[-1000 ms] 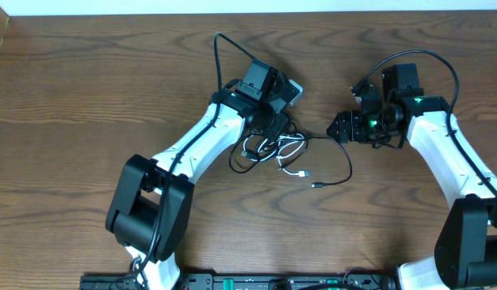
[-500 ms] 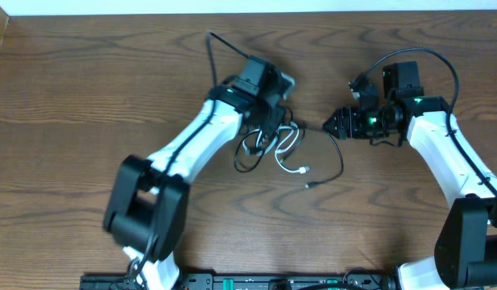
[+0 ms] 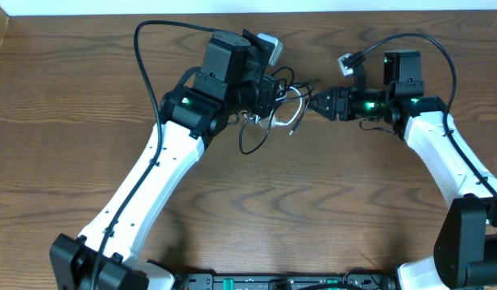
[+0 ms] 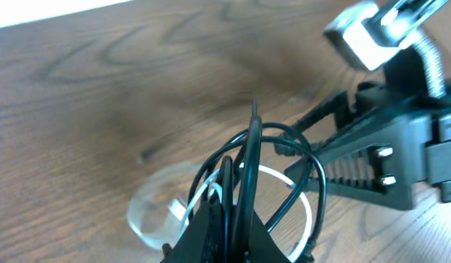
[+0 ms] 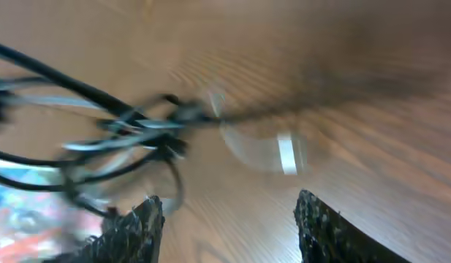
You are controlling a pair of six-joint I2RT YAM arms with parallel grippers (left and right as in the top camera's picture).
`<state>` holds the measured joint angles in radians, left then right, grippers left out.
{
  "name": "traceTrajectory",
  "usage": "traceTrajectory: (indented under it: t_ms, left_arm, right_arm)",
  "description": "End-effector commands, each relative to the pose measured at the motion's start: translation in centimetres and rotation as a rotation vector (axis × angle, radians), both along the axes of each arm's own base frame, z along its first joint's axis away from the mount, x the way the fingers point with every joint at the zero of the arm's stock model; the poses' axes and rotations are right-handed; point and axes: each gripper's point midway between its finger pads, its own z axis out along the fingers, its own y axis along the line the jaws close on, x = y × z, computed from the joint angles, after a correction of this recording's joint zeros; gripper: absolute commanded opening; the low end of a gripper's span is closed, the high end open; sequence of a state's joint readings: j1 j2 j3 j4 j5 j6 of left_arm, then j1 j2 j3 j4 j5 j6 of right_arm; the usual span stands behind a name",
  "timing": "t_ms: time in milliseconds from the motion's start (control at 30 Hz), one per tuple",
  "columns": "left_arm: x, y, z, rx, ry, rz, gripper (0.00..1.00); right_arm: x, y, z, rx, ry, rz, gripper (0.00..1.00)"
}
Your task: Untangle cables
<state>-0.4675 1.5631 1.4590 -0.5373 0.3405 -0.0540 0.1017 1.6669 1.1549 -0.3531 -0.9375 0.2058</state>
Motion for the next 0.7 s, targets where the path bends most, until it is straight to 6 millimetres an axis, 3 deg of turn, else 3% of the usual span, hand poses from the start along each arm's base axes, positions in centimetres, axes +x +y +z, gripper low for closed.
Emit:
traceTrajectory:
  t_ms: [0, 233, 500, 567, 667]
  left_arm:
    - [0.0, -0.1, -0.4, -0.005, 0.022, 0.006, 0.07]
    - [0.2, 0.4, -0.7, 0.018, 0.02, 0.031, 0.07]
    - [-0.1, 0.6, -1.1, 0.03, 0.042, 0.031, 0.08]
    - [-0.2, 0.6, -1.3, 0.033, 0.048, 0.03, 0.07]
    - [-0.3, 0.7, -1.6, 0.04, 0.059, 0.031, 0.07]
  right_arm:
    - [-0.7, 1.1, 1.0, 0.091, 0.055, 0.033, 0.54]
    - [1.0, -1.7, -0.4, 0.038, 0.132, -0.127, 0.49]
    - [1.4, -3.4, -1.6, 0.001, 0.206, -0.227, 0.47]
    - [1.5, -3.3, -1.3, 0.018, 0.215, -0.231, 0.47]
    - [1.3, -2.1, 0.7, 0.104, 0.161, -0.146, 0.47]
